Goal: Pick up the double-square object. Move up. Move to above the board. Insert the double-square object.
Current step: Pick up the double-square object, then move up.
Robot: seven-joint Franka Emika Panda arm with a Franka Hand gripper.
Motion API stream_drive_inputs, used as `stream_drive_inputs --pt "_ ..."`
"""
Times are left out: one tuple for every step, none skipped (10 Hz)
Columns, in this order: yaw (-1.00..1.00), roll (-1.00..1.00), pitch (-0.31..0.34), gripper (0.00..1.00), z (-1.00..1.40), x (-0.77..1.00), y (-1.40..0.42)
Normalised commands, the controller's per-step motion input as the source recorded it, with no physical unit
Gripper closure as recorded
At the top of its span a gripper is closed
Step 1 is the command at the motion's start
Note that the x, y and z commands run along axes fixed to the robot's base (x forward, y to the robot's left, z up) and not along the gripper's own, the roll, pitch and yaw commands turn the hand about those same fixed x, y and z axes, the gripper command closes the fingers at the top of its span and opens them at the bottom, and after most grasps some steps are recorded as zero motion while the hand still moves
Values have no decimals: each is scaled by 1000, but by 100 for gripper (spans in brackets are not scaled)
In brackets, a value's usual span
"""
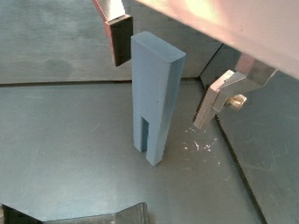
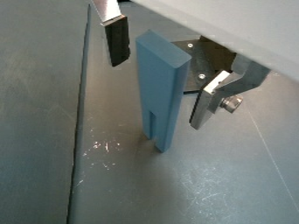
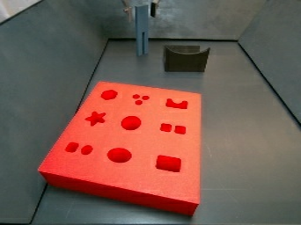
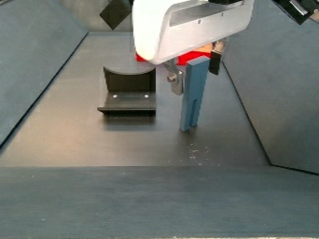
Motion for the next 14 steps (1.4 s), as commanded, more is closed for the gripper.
stream_drive_inputs --pt "0 0 0 100 0 0 0" --pt "0 0 0 100 0 0 0" --pt "0 0 0 100 0 0 0" --pt "0 0 0 100 0 0 0" --pt "0 0 0 100 0 0 0" --pt "0 0 0 100 0 0 0" --pt "0 0 0 100 0 0 0" --pt "0 0 0 100 0 0 0" --pt "0 0 0 100 0 0 0" --pt "0 0 0 100 0 0 0" --pt "0 0 0 100 0 0 0" --pt "0 0 0 100 833 0 0" --pt "8 -10 37 100 794 -49 -21" --pt "6 1 45 100 687 -65 -18"
